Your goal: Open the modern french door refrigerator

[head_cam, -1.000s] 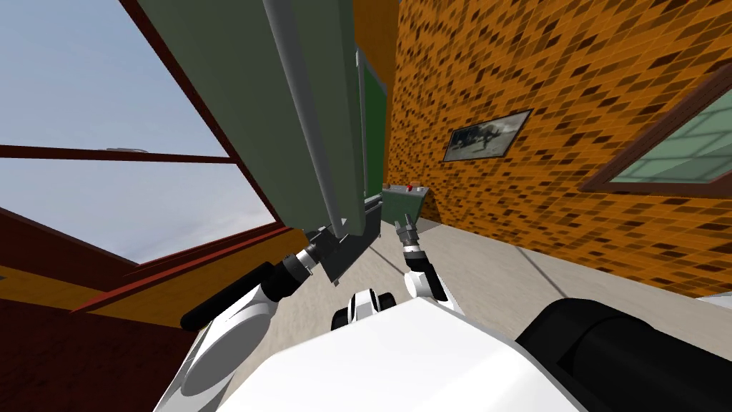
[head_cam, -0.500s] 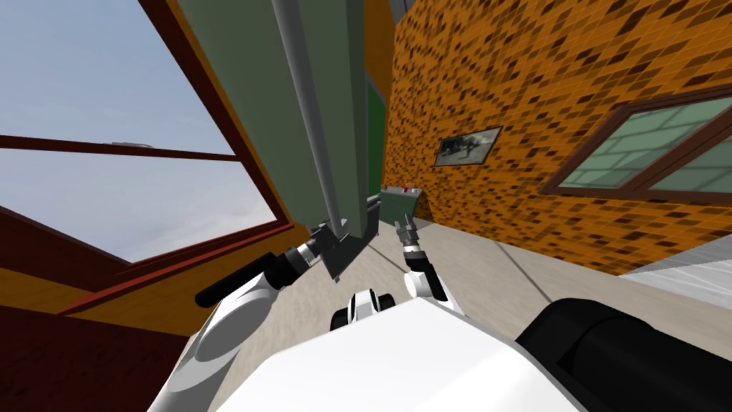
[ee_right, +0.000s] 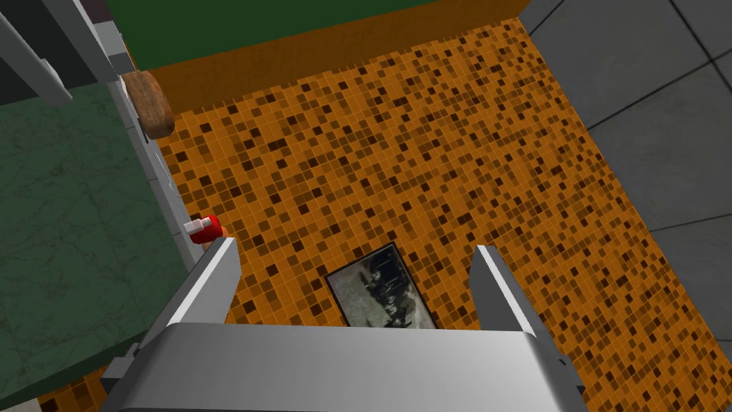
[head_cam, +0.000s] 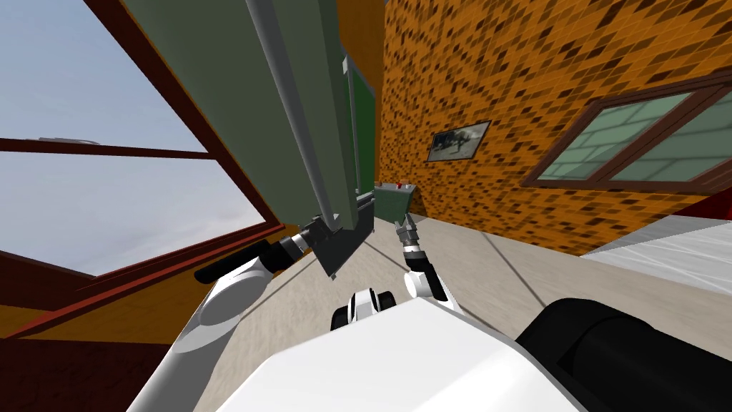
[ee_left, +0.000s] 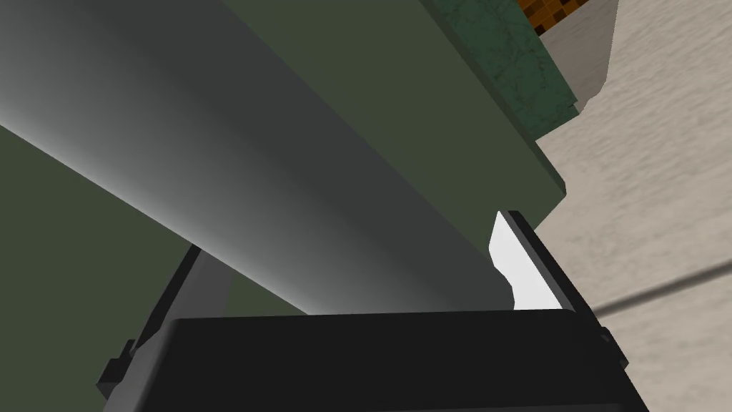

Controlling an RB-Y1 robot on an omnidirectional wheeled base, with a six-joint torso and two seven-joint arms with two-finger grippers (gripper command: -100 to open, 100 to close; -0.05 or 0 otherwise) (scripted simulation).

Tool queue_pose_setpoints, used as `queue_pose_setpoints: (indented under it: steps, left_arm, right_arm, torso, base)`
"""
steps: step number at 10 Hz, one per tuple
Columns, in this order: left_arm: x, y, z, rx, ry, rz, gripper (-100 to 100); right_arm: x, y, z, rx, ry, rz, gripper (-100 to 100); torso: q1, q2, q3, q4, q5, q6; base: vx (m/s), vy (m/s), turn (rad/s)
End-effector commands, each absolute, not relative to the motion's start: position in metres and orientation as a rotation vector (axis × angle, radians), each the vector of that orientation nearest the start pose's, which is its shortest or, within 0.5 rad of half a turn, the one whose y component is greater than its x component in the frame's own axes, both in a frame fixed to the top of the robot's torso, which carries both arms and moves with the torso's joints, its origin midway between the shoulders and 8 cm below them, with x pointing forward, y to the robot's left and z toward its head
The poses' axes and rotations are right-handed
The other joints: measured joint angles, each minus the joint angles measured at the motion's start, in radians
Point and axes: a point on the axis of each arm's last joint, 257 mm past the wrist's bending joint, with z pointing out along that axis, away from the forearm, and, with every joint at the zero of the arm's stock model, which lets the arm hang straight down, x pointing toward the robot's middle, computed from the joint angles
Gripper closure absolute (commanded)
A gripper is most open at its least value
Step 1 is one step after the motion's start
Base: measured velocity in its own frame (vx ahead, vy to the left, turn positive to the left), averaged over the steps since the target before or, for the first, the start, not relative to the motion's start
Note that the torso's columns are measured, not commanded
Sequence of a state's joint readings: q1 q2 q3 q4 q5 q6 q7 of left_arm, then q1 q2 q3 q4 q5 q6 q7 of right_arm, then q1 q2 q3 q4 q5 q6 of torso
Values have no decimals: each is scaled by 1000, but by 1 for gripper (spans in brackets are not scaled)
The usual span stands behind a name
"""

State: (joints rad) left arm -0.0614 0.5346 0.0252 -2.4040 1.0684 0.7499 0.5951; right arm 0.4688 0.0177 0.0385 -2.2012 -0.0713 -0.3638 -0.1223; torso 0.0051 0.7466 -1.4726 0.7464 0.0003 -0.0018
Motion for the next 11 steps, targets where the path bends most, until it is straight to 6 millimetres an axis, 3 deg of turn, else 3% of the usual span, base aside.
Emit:
queue_pose_setpoints:
  steps: [1,9,10,11]
  left_arm:
    - [435,117,37,-1580,1448,-2258,-100]
    - [441,125,47,-1579,1432,-2261,-100]
    - [442,123,19,-1657,1477,-2205,-100]
    - [443,124,15,-1667,1481,-2196,0]
  right_arm:
    - [383,-276,-29,926,642,1462,0]
    - [383,-276,-29,926,642,1462,0]
    - [383,-276,-29,926,642,1462,0]
    - [383,-276,-29,926,642,1462,0]
  torso:
    - [1,1,-1,3,0,0]
    - [-3,4,-2,13,-5,1]
    - [-3,4,-2,13,-5,1]
    - [-4,2,-1,6,-4,2]
  base:
    - [-80,-34,-75]
    - [-20,-12,-14]
    - [0,0,0]
    - [0,0,0]
